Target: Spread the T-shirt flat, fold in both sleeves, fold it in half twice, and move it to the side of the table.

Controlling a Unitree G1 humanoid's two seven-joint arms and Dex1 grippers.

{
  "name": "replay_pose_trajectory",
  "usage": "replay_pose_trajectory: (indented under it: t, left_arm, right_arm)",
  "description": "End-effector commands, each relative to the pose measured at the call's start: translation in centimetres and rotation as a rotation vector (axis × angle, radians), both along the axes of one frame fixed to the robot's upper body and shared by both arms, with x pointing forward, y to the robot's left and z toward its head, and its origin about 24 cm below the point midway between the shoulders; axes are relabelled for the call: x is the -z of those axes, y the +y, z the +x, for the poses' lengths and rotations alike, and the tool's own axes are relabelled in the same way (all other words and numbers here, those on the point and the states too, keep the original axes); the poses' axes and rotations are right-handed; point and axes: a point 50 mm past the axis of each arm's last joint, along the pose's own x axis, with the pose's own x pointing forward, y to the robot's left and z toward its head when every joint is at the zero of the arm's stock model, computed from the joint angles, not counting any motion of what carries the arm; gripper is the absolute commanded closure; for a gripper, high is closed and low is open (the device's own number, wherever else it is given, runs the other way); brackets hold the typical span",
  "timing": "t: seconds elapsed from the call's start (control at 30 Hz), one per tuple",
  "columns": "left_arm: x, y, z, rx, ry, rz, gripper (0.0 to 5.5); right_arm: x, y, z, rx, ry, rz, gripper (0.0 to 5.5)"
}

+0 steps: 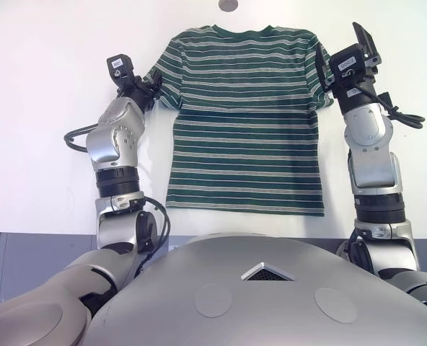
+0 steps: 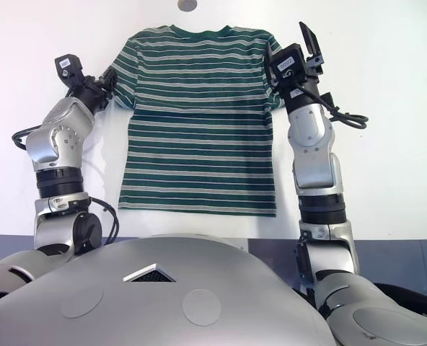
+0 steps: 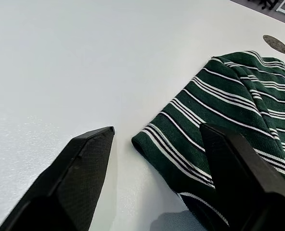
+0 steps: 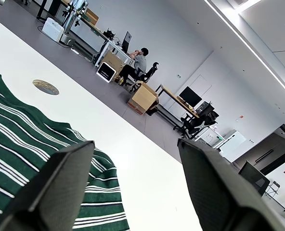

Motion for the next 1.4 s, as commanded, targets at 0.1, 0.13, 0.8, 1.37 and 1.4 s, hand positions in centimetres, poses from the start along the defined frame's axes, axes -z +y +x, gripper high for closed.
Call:
replay_pose_trajectory:
  t: [0.1, 0.13, 0.8, 1.37, 1.4]
  left_arm:
    - [2.9, 0.0, -1.3, -0.008, 0.139, 0.001, 3.32]
    - [3.0, 0.0, -1.3, -0.008, 0.14, 0.003, 3.54]
    - [1.6, 0.8, 0.0, -0.04, -0.022, 0.156, 5.47]
    - [-4.0, -2.8, 0.9, 0.276, -0.176, 0.27, 5.47]
    - [-4.2, -3.1, 0.8, 0.294, -0.175, 0.266, 5.47]
  right_arm:
    - [-0.3, 0.2, 0.5, -0.005, -0.007, 0.008, 2.3]
    - [-0.4, 0.2, 0.5, -0.006, -0.008, 0.008, 2.3]
    - [-0.5, 0.4, 0.7, -0.015, -0.024, 0.012, 2.3]
    - [-0.4, 0.8, 0.7, -0.002, -0.039, 0.031, 2.3]
    - [-0.4, 0.8, 0.6, 0.0, -0.038, 0.032, 2.3]
